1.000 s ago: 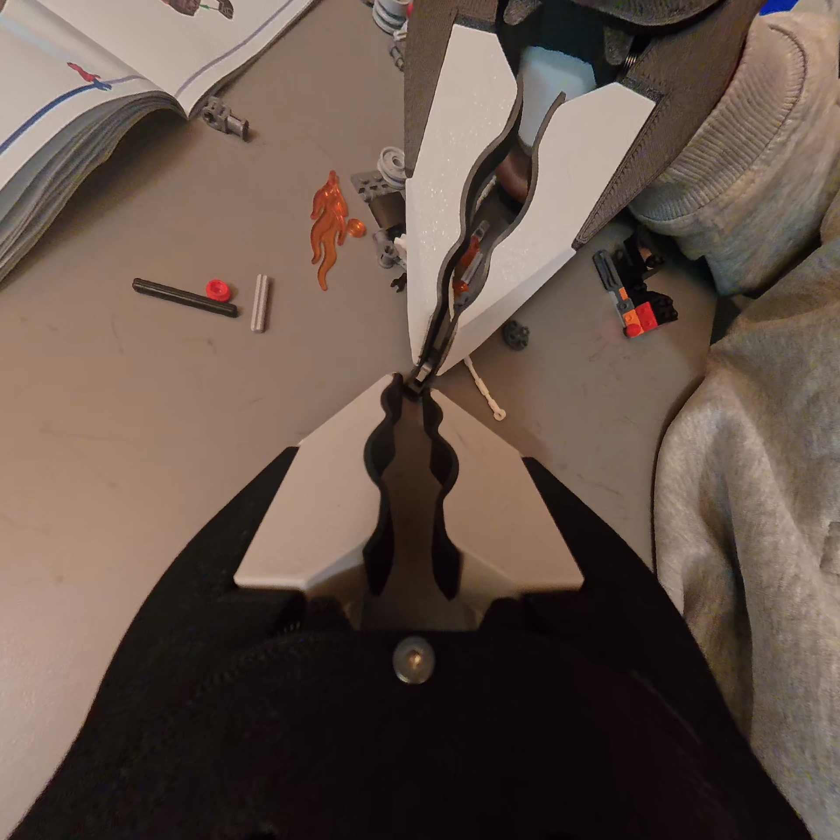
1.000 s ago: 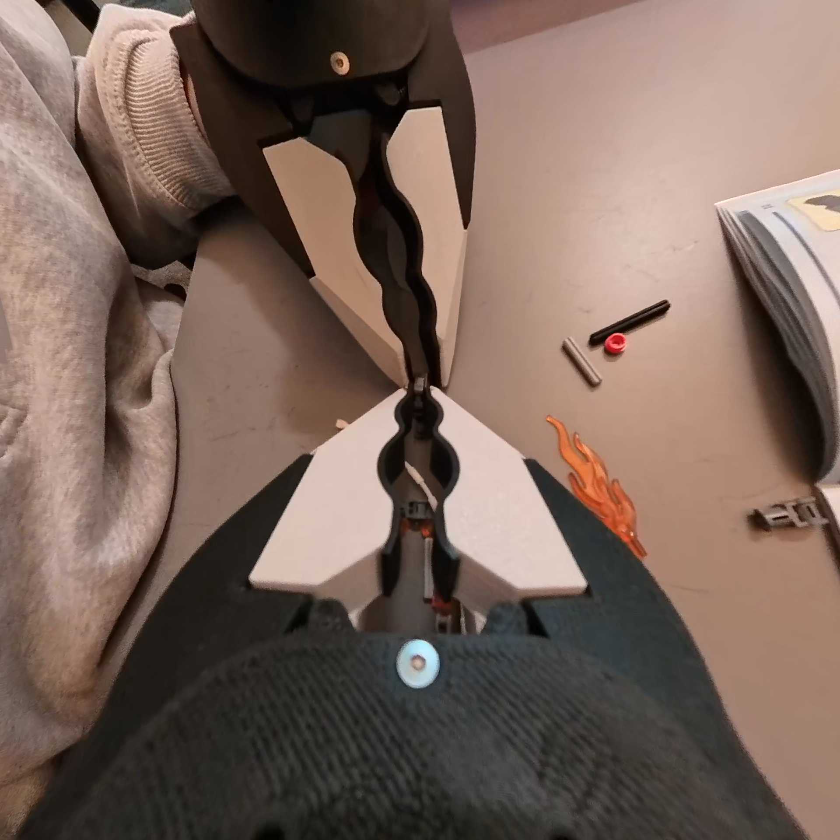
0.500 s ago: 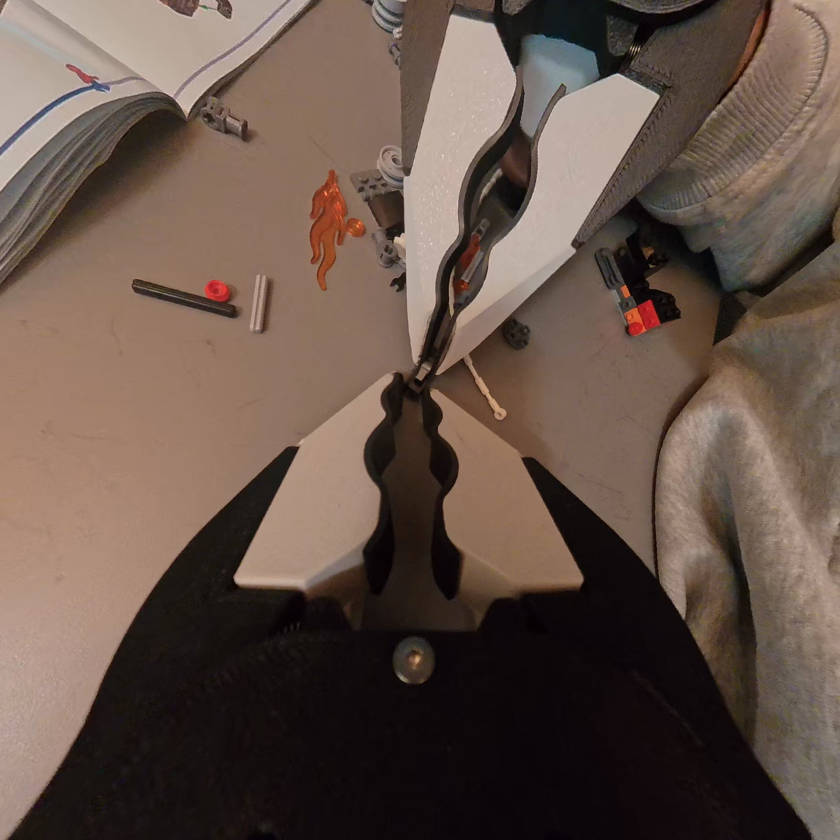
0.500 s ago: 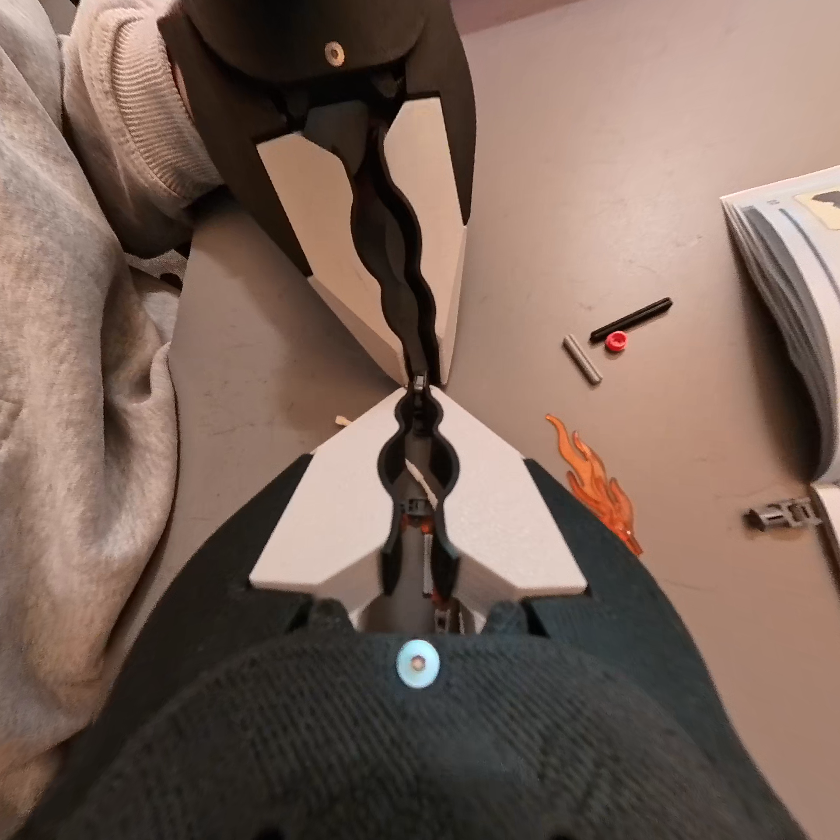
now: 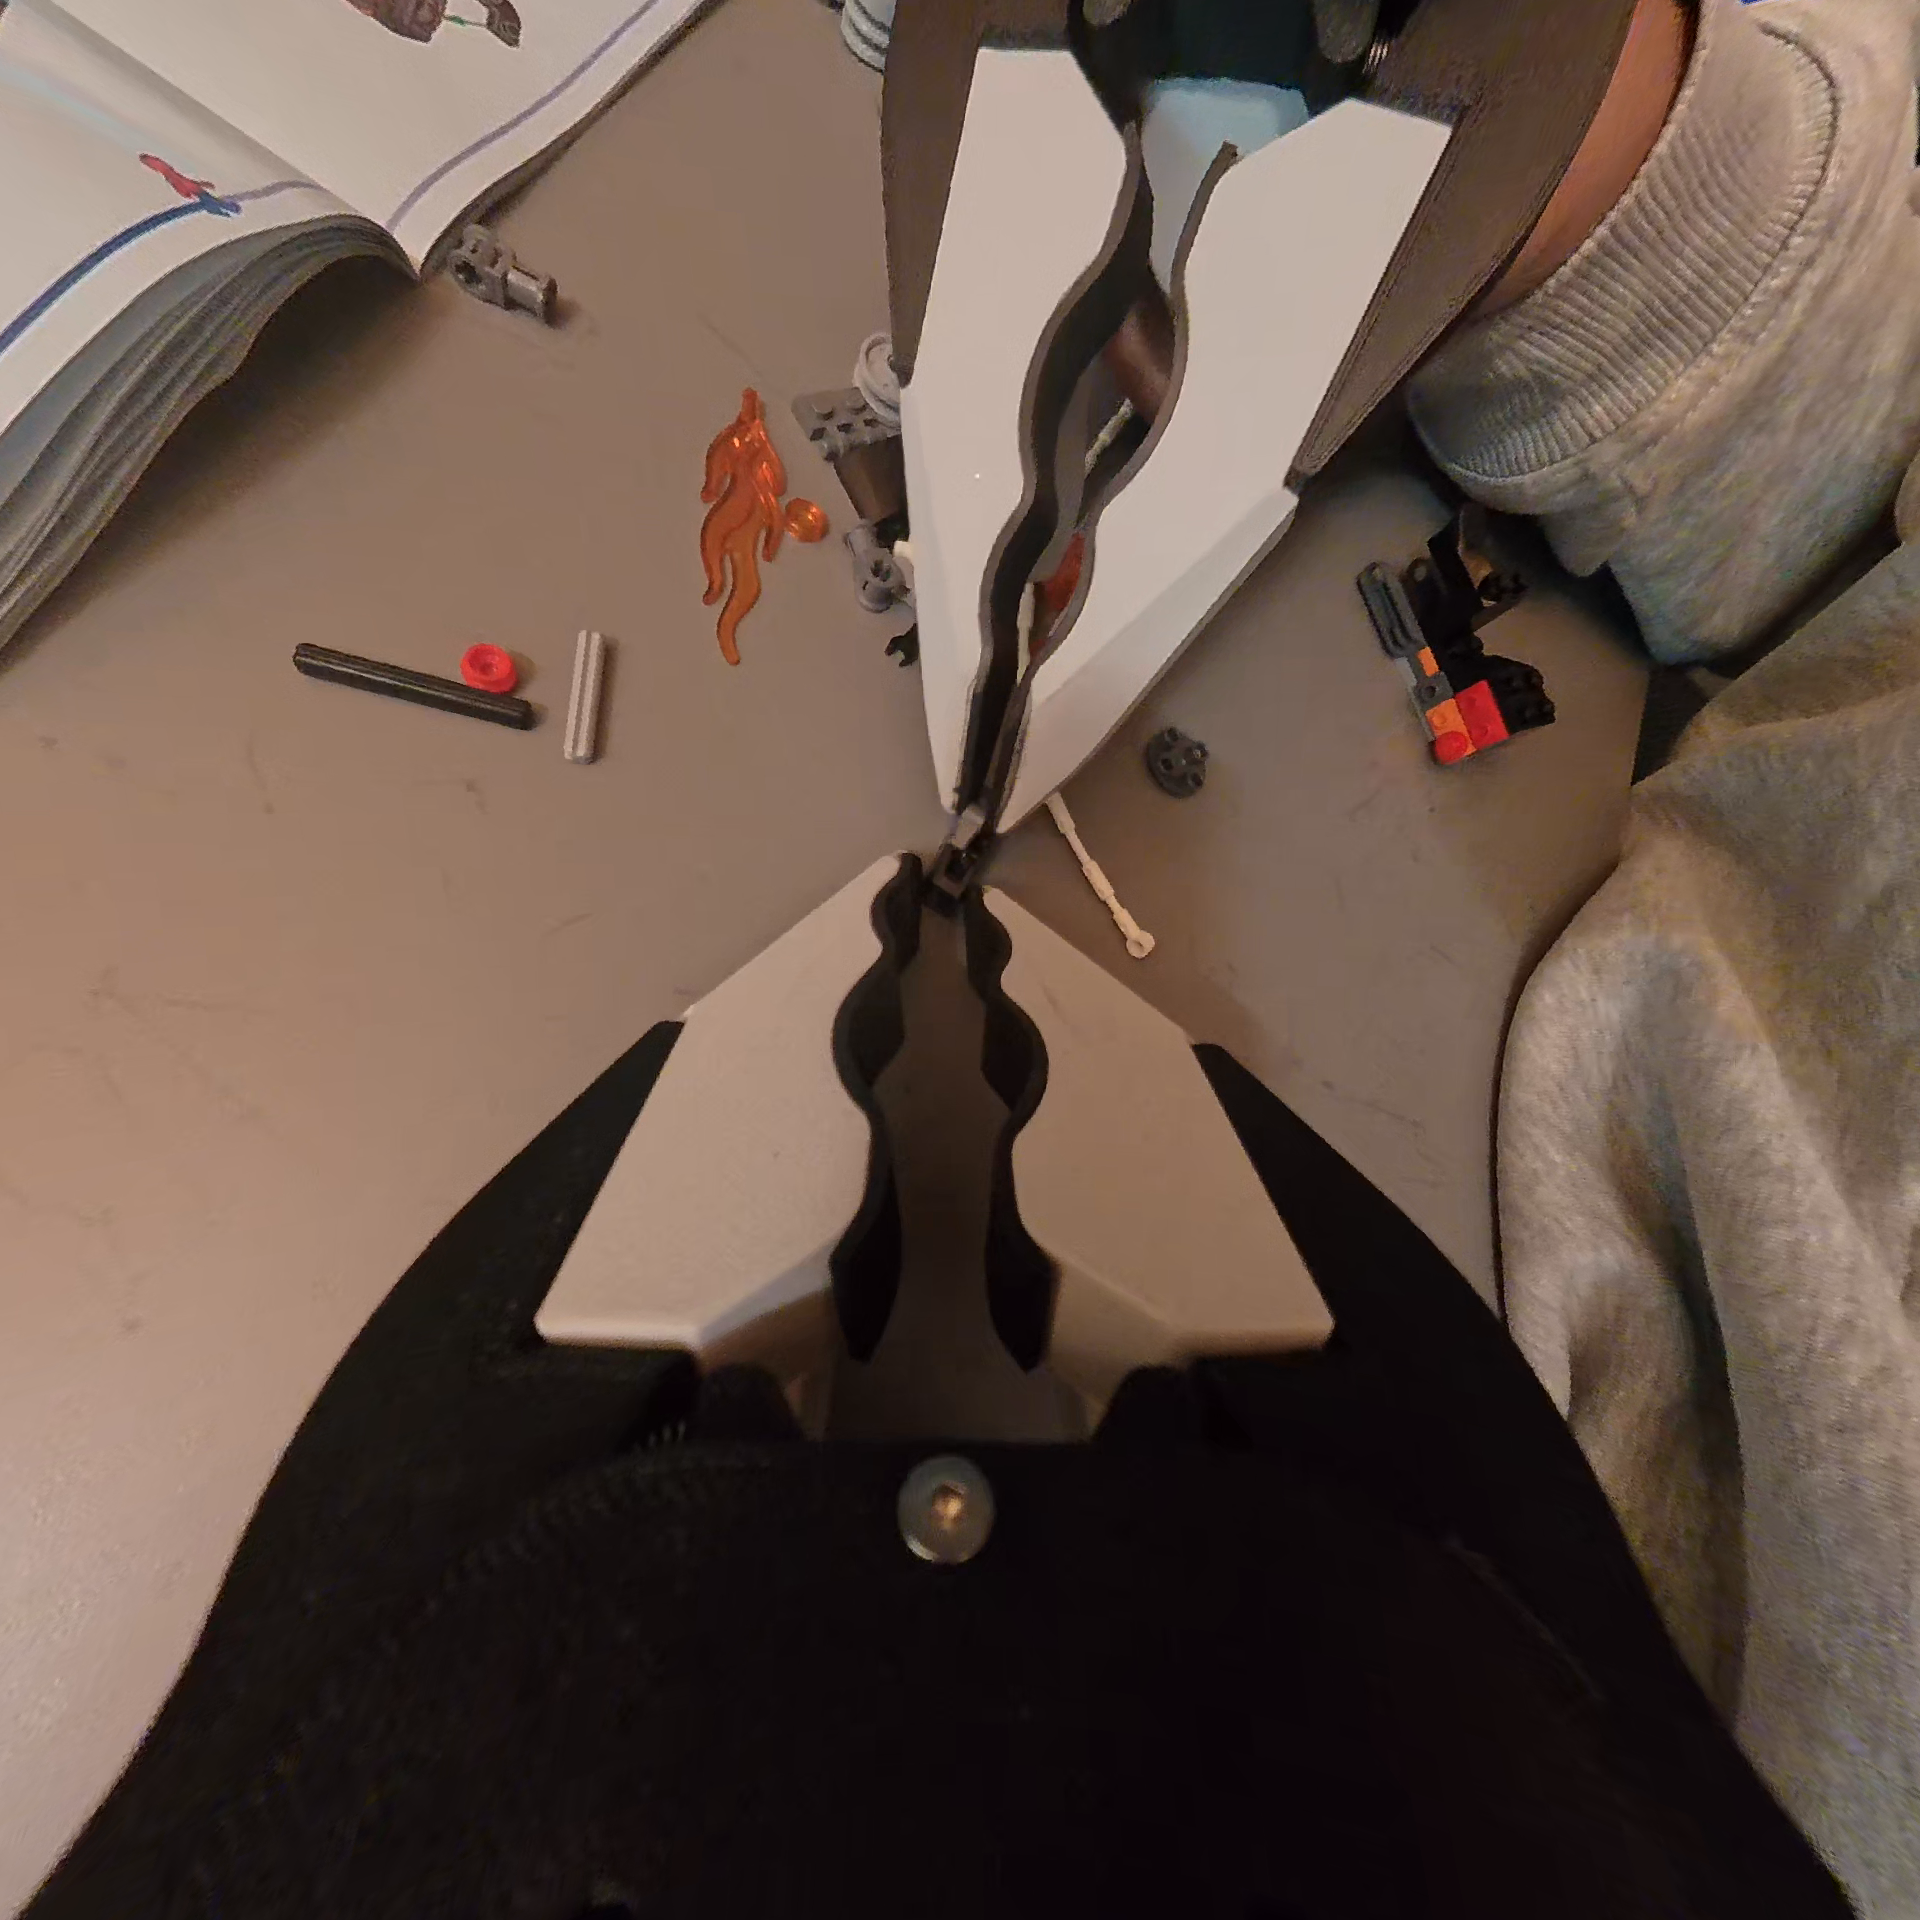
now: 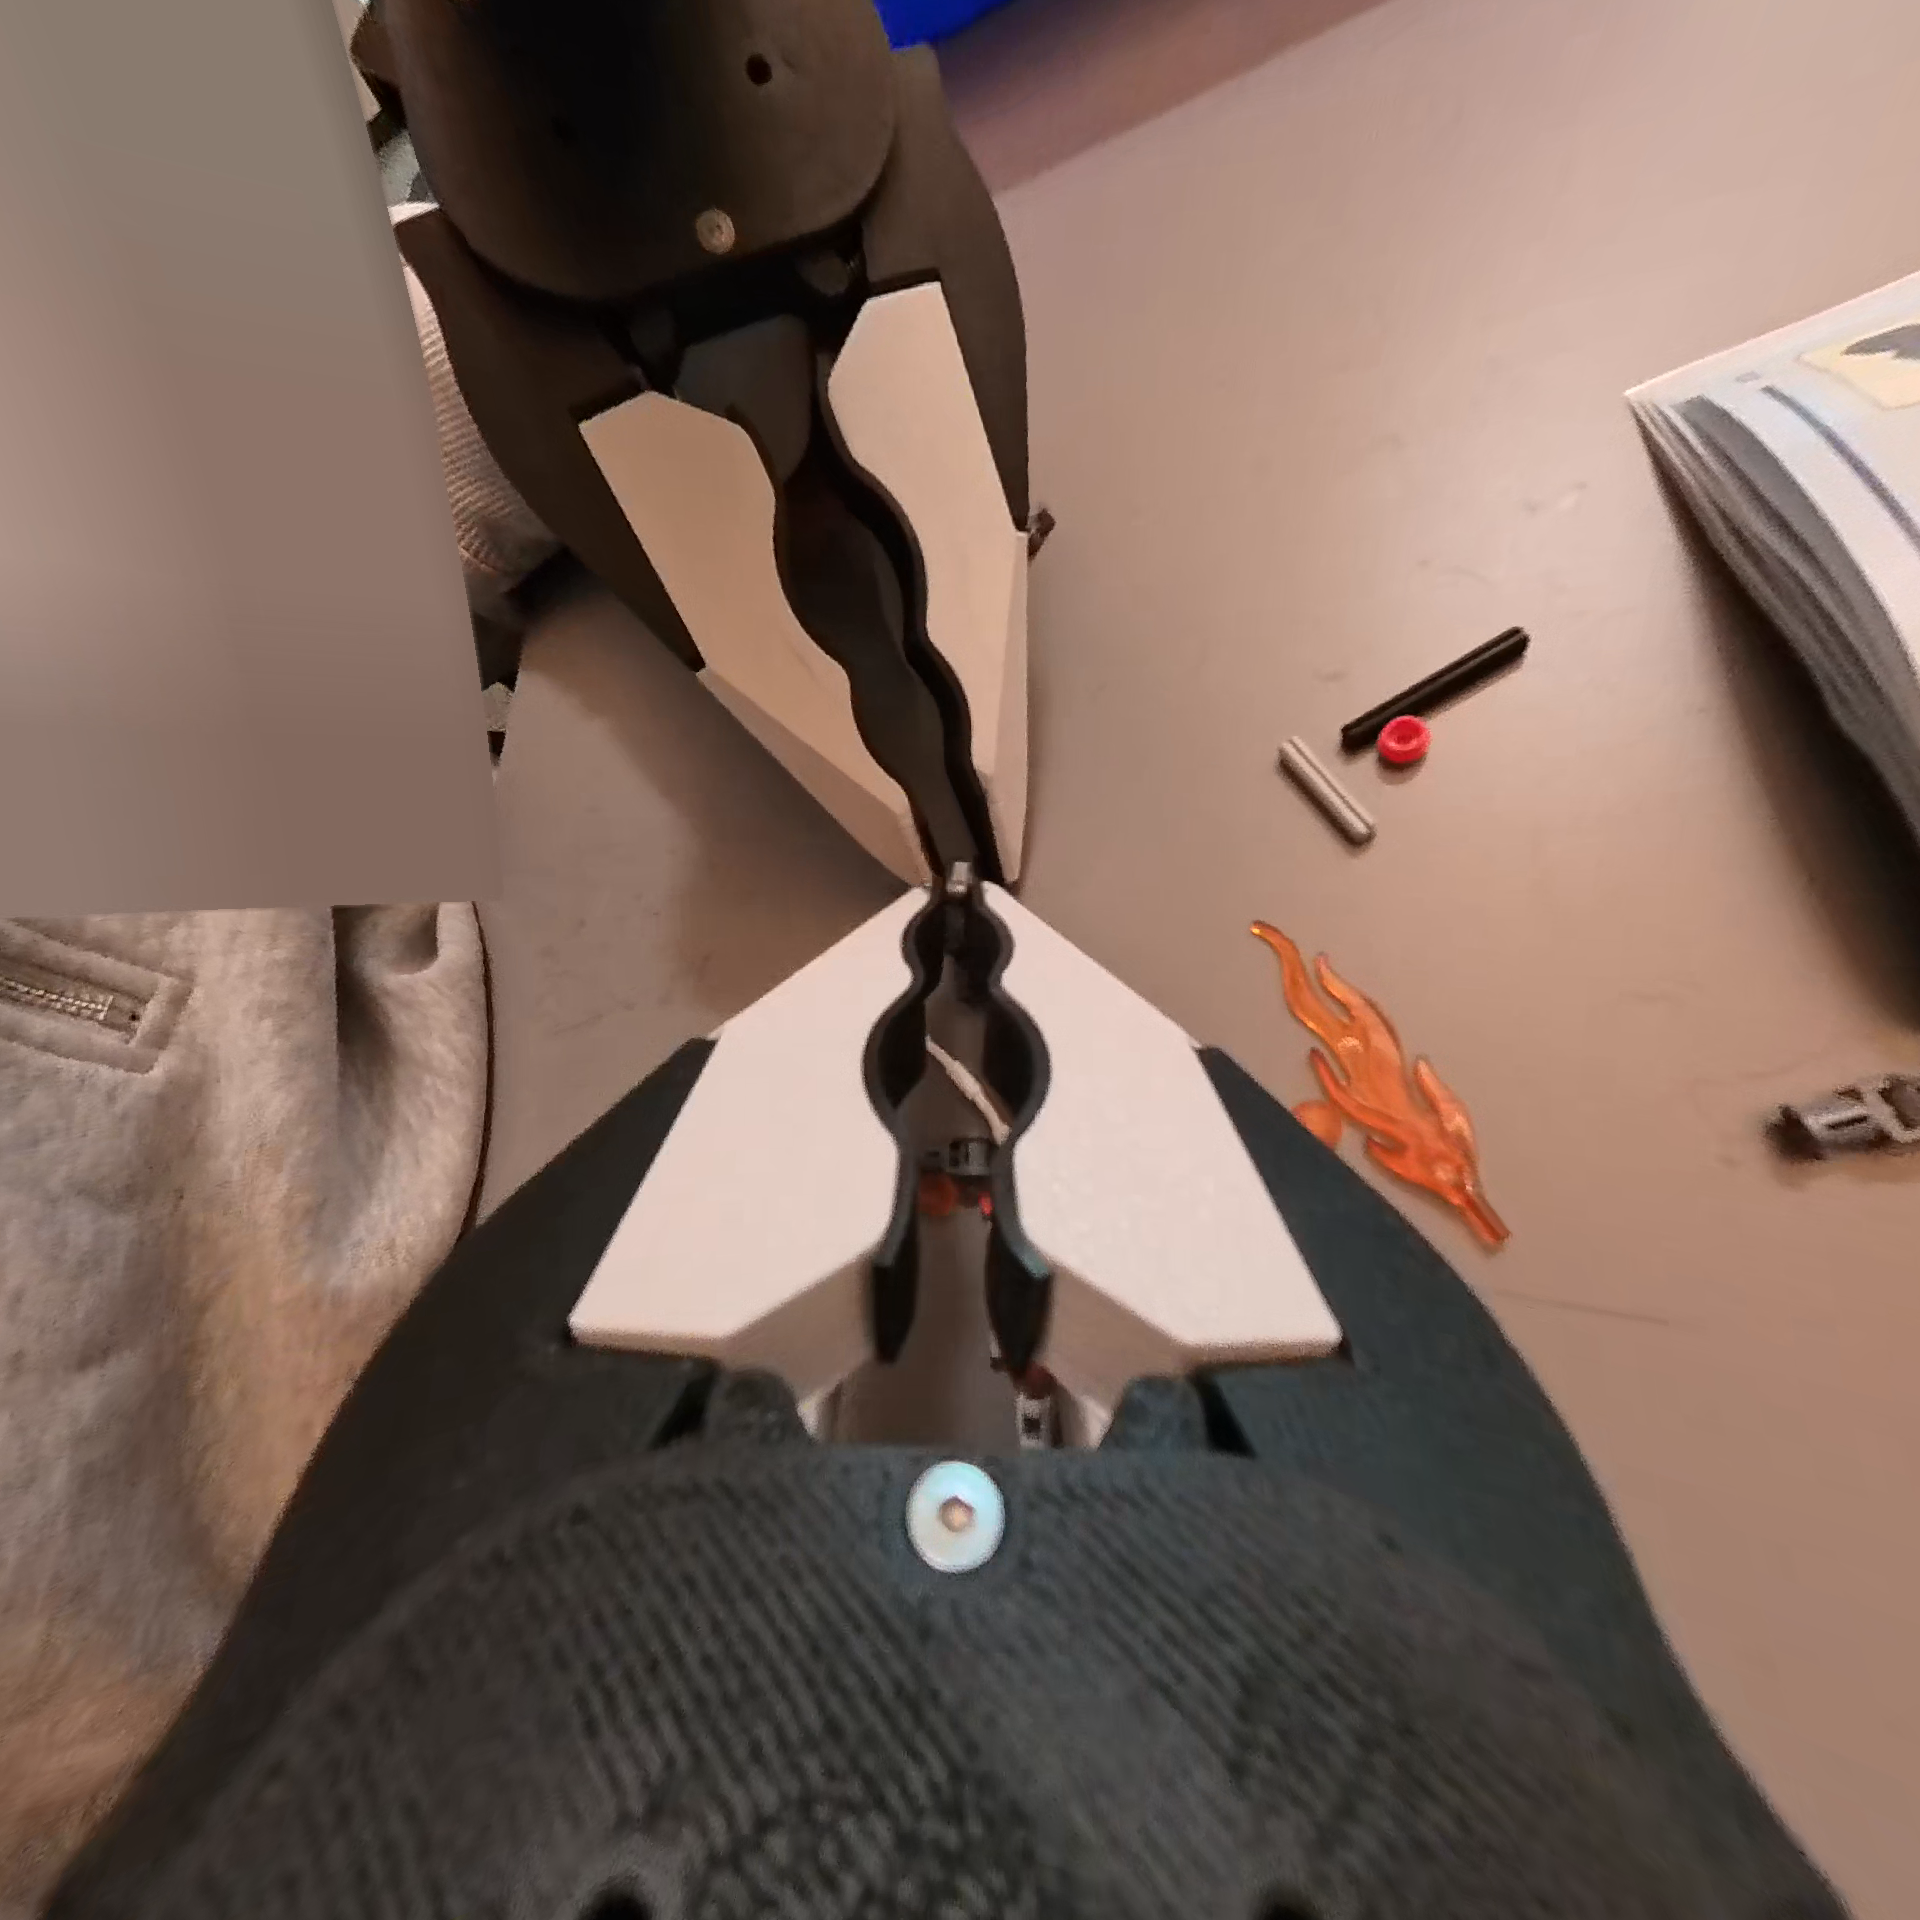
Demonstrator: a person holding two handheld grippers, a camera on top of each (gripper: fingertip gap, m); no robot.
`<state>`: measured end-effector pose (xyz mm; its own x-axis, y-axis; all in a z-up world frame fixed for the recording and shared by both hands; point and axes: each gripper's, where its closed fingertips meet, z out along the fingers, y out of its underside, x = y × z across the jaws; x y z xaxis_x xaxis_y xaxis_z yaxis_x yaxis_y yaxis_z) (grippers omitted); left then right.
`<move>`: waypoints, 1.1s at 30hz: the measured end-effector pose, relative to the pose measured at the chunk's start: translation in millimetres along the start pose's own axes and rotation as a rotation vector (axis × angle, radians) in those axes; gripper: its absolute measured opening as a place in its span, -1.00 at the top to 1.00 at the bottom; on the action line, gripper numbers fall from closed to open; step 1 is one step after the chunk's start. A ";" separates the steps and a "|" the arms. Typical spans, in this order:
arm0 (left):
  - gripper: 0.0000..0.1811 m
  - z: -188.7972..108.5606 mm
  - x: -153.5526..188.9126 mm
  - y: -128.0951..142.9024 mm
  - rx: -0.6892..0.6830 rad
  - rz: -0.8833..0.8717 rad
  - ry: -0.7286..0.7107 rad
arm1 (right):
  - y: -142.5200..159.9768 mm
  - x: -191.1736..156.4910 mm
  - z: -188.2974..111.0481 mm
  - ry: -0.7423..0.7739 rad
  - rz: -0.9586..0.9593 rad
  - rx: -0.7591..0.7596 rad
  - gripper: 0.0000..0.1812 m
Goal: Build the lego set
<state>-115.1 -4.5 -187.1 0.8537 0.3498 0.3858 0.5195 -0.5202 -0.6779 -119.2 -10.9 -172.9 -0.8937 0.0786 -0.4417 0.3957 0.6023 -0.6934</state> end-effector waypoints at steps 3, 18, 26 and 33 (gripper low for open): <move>0.93 0.0 0.2 0.0 0.000 -0.004 0.006 | 0.0 0.4 0.1 -0.008 0.012 -0.001 0.99; 0.93 0.1 0.3 0.1 0.001 -0.015 0.016 | 2.5 -0.4 2.5 -0.031 0.036 -0.023 0.99; 0.93 0.2 0.5 0.1 0.000 -0.017 0.019 | 3.0 -0.7 2.7 -0.006 0.011 -0.045 0.99; 0.93 0.4 0.7 0.3 -0.001 -0.015 0.019 | 4.2 -1.3 2.7 0.057 -0.051 -0.099 0.99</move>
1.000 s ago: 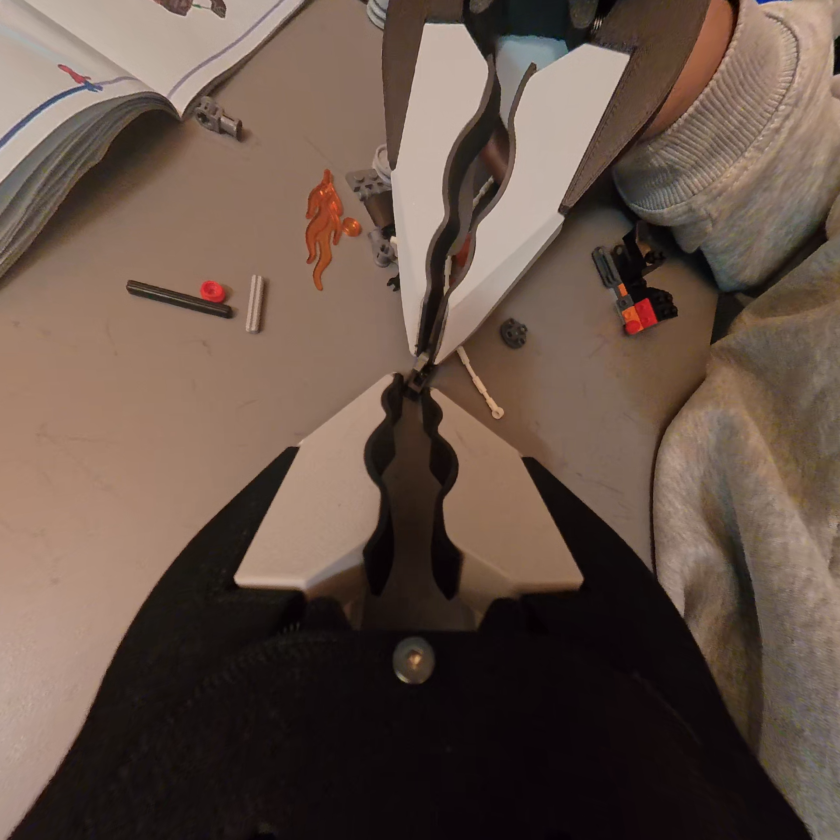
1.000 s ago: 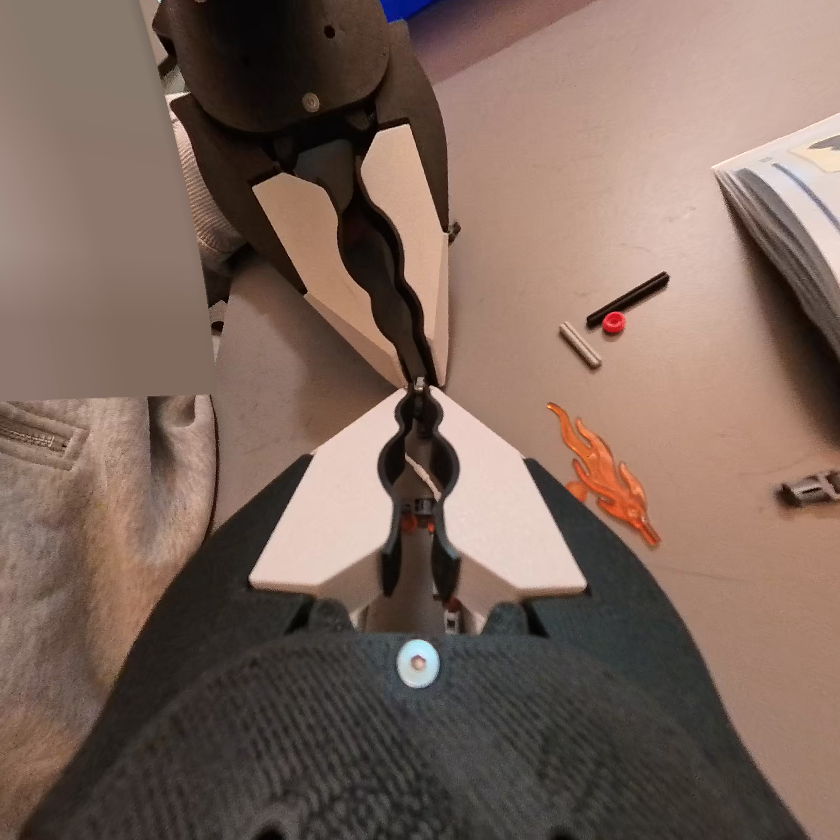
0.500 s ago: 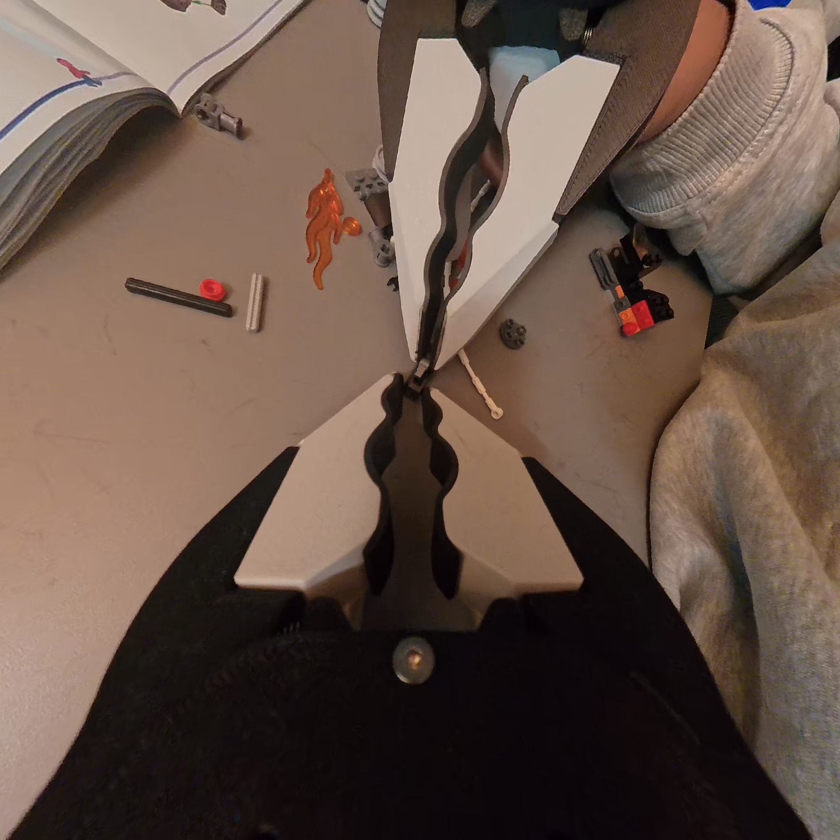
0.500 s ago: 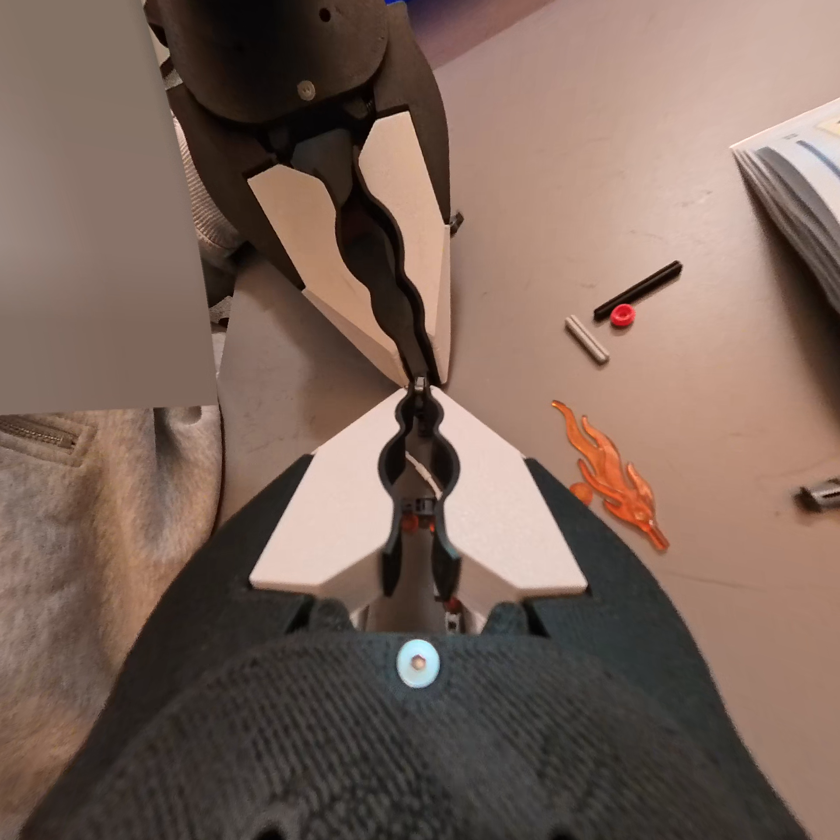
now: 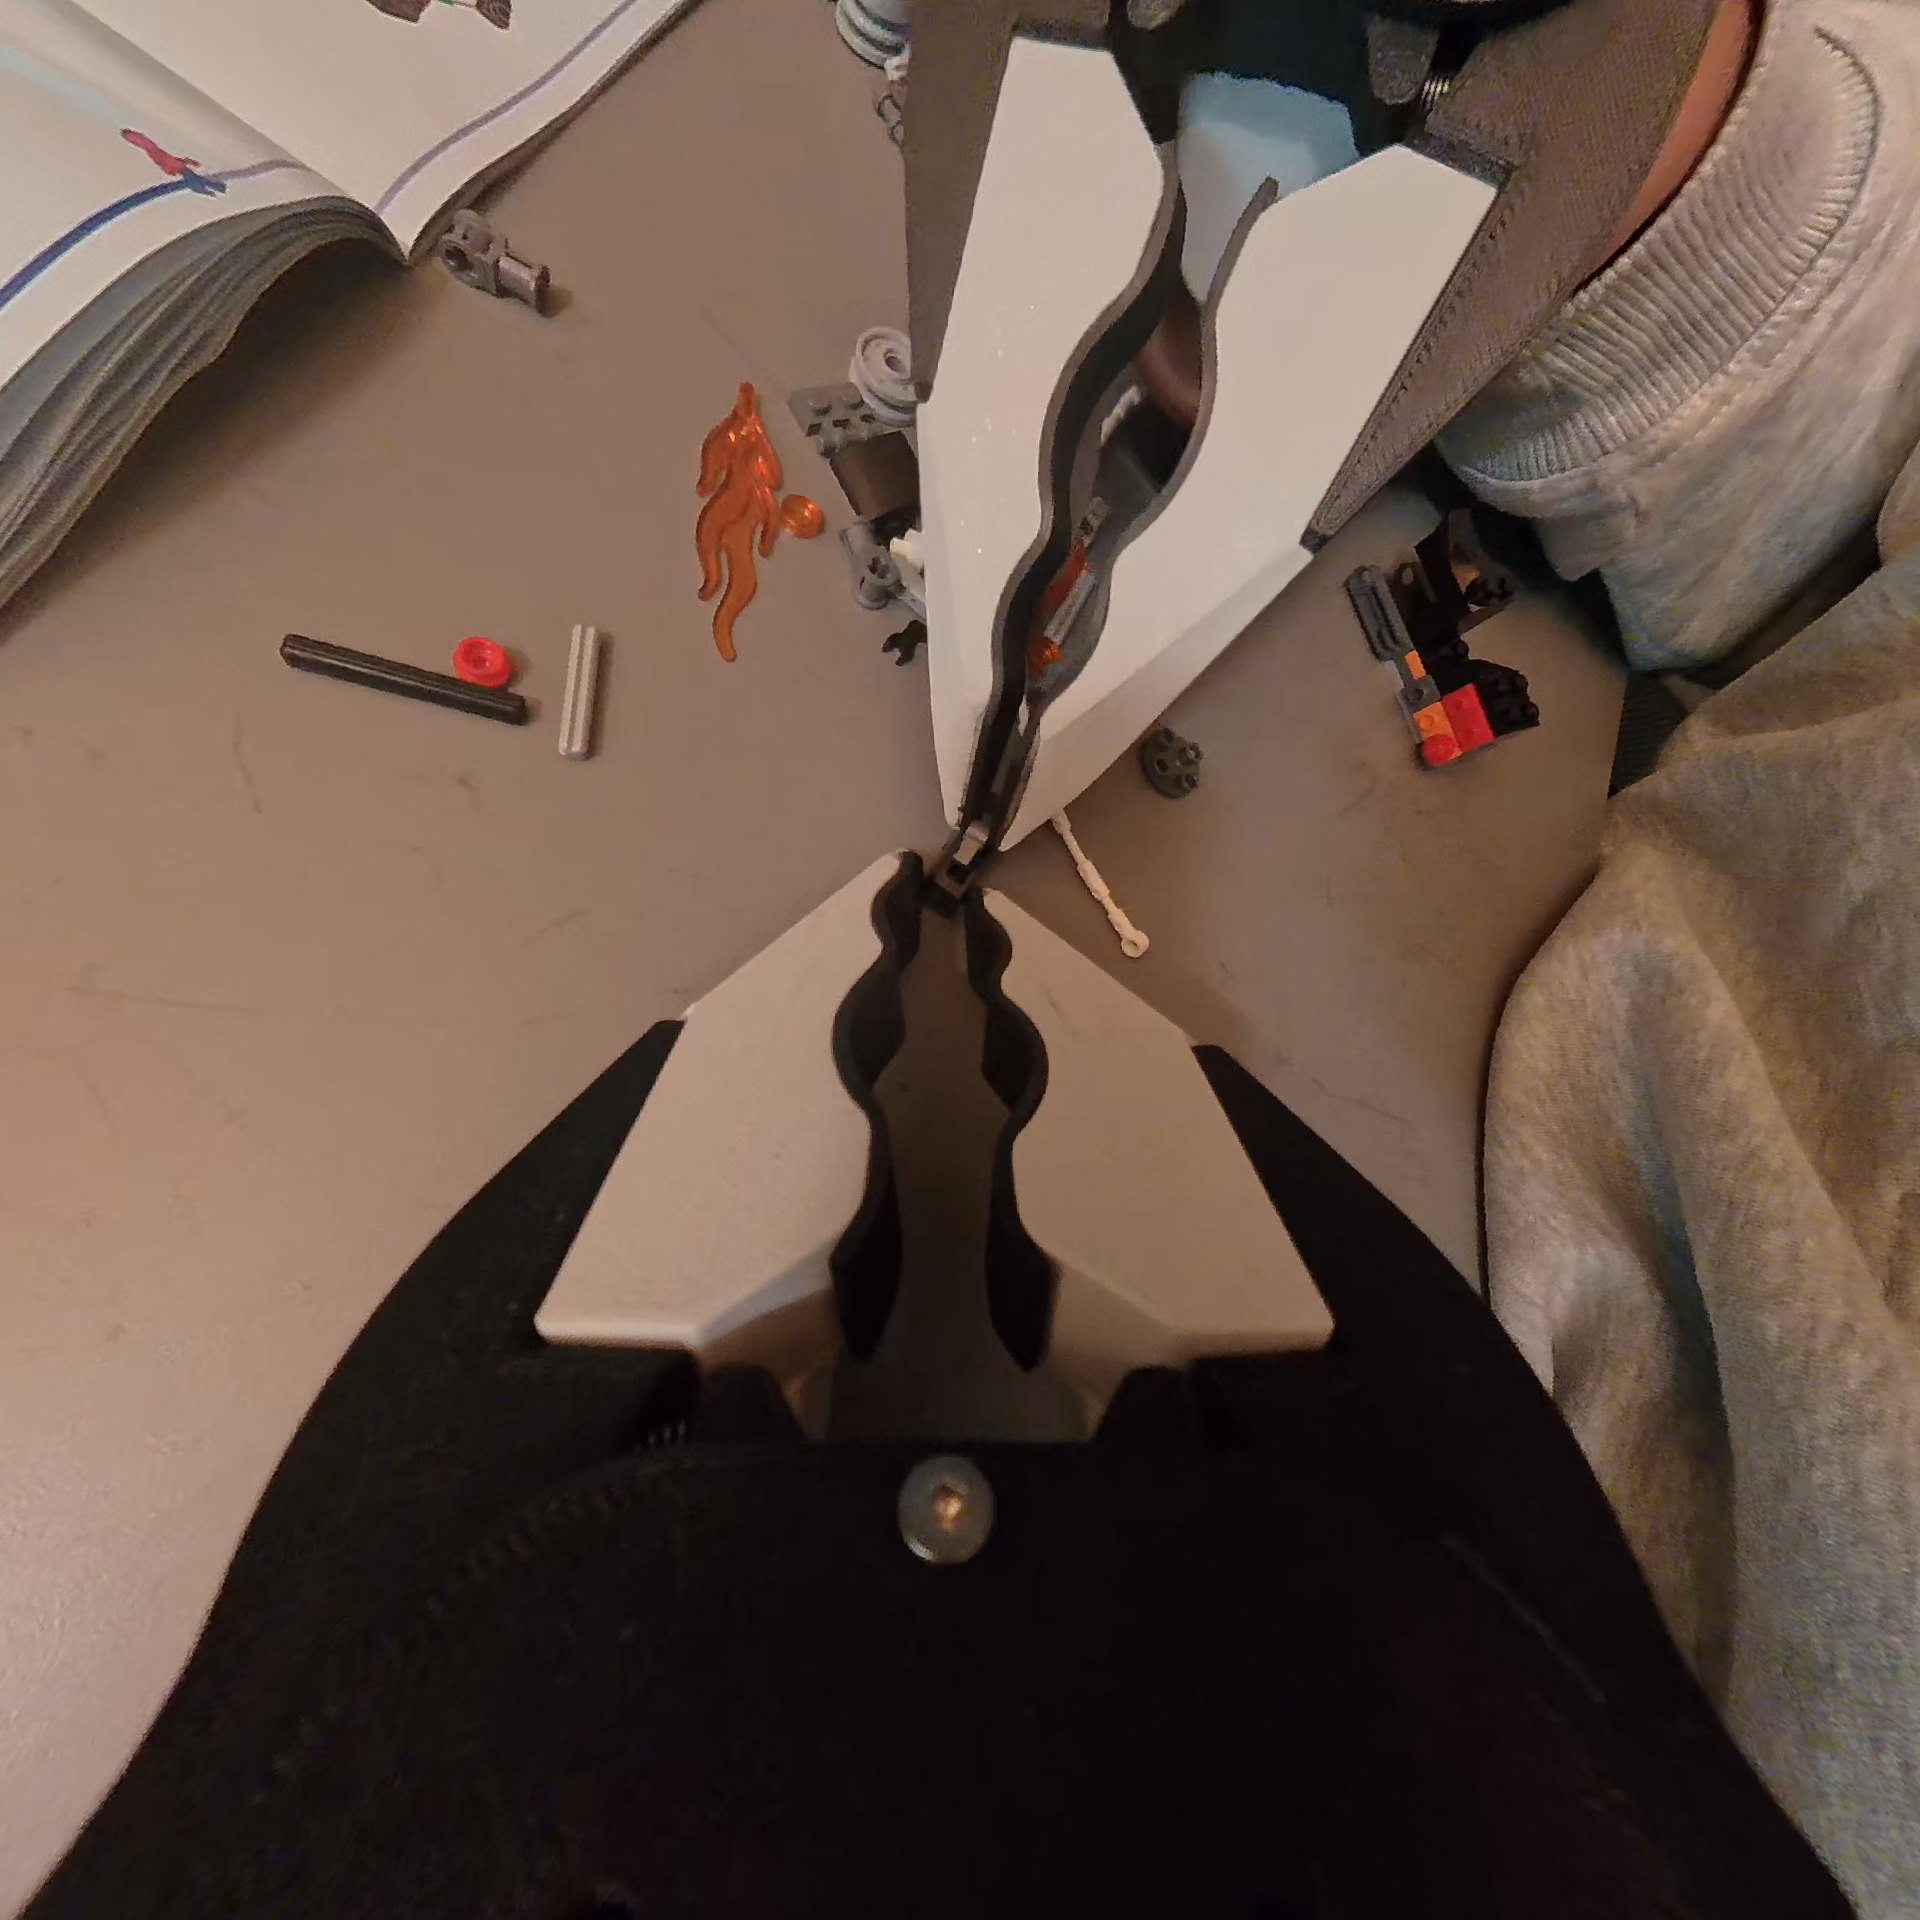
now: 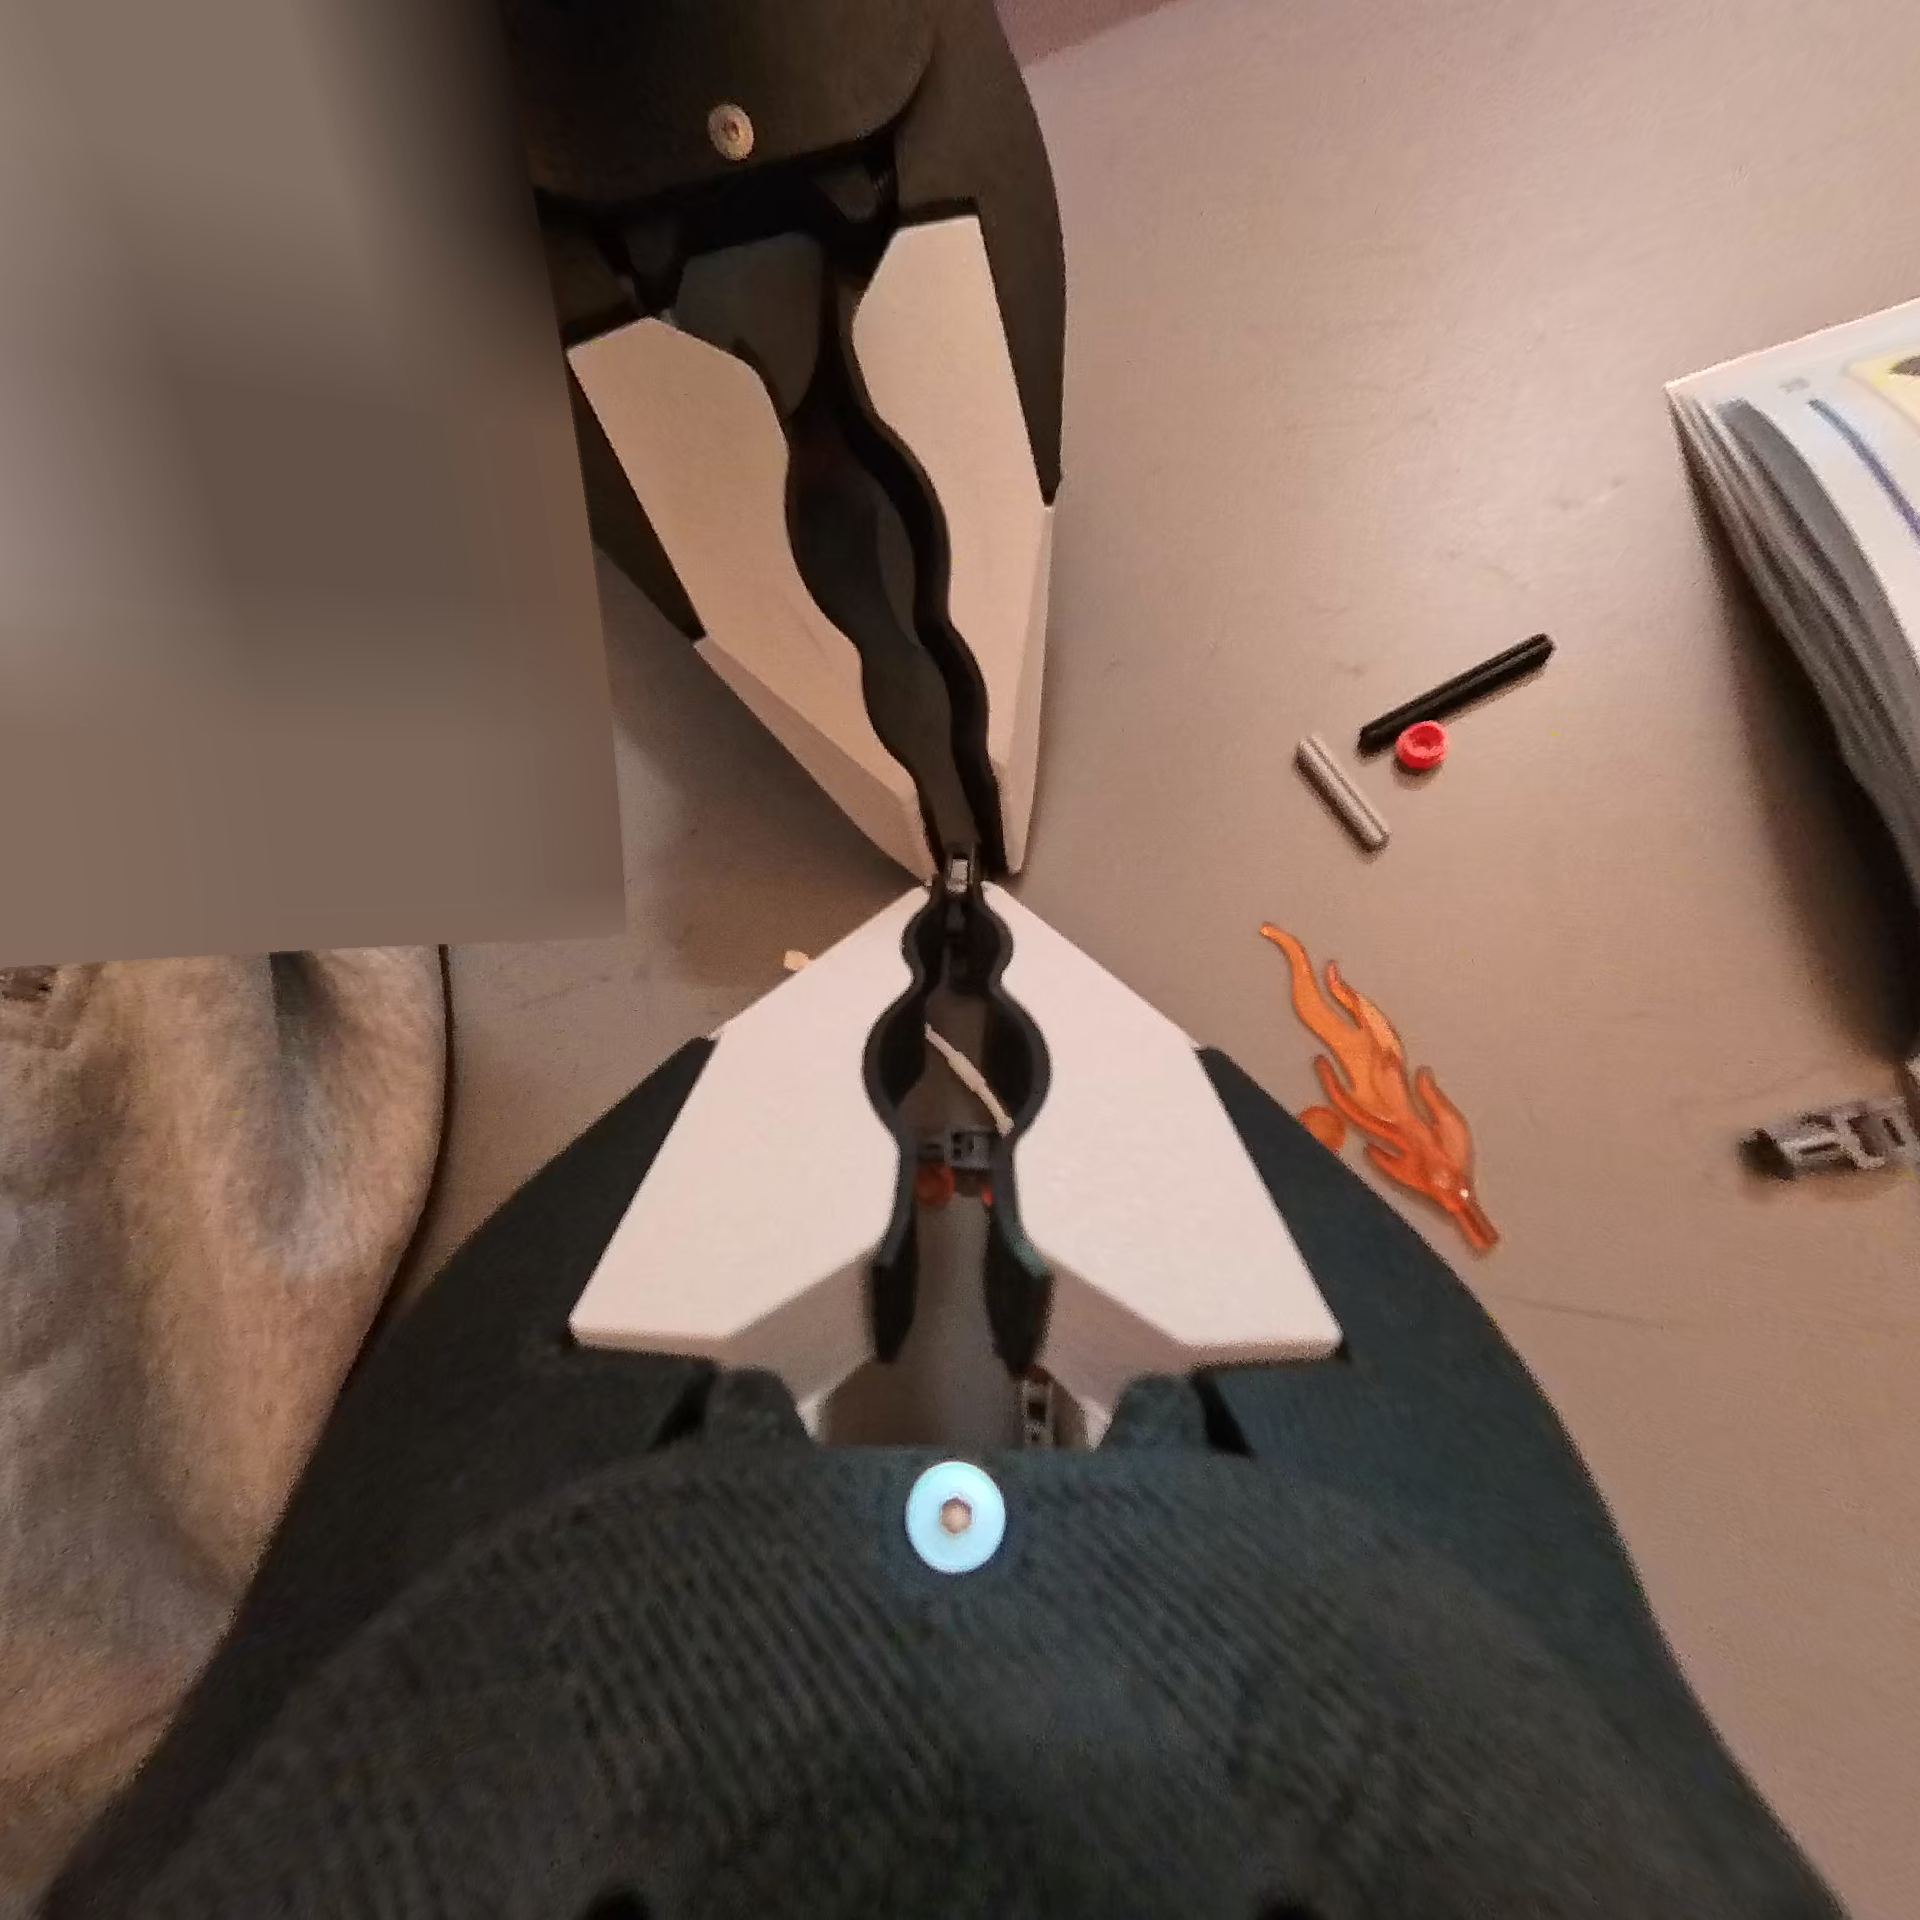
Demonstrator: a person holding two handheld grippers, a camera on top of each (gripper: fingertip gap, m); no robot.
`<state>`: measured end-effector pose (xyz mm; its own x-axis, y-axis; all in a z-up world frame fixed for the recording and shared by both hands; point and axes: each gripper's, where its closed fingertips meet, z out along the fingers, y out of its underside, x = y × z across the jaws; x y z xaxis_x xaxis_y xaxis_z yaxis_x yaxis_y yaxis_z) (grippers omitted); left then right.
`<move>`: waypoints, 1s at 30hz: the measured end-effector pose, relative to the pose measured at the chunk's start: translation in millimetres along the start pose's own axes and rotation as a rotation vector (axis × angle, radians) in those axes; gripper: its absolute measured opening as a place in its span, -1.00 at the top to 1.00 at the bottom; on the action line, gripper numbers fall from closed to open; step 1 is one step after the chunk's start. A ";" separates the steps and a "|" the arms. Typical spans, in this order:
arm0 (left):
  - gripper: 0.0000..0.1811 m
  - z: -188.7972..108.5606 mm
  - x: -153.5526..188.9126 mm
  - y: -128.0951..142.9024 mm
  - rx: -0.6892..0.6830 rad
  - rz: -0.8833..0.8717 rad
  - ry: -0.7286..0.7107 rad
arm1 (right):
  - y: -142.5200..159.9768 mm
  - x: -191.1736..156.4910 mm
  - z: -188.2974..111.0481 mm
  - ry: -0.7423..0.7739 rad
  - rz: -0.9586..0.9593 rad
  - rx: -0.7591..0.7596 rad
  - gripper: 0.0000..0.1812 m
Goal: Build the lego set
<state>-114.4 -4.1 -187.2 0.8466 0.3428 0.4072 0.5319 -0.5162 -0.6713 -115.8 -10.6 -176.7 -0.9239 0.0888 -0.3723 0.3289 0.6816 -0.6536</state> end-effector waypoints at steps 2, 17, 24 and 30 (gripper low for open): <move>0.93 0.1 0.0 0.0 0.000 0.000 0.000 | 0.1 0.0 0.1 0.016 -0.008 -0.018 0.99; 0.93 0.3 -0.2 0.5 -0.004 0.003 -0.003 | 0.4 0.6 1.7 0.091 0.025 -0.143 1.00; 0.93 0.4 -0.2 0.7 -0.006 0.009 -0.010 | 0.6 0.6 2.0 0.126 0.037 -0.163 0.99; 0.93 0.5 -0.3 0.9 -0.008 0.015 -0.016 | 0.8 0.7 2.4 0.156 0.028 -0.182 0.99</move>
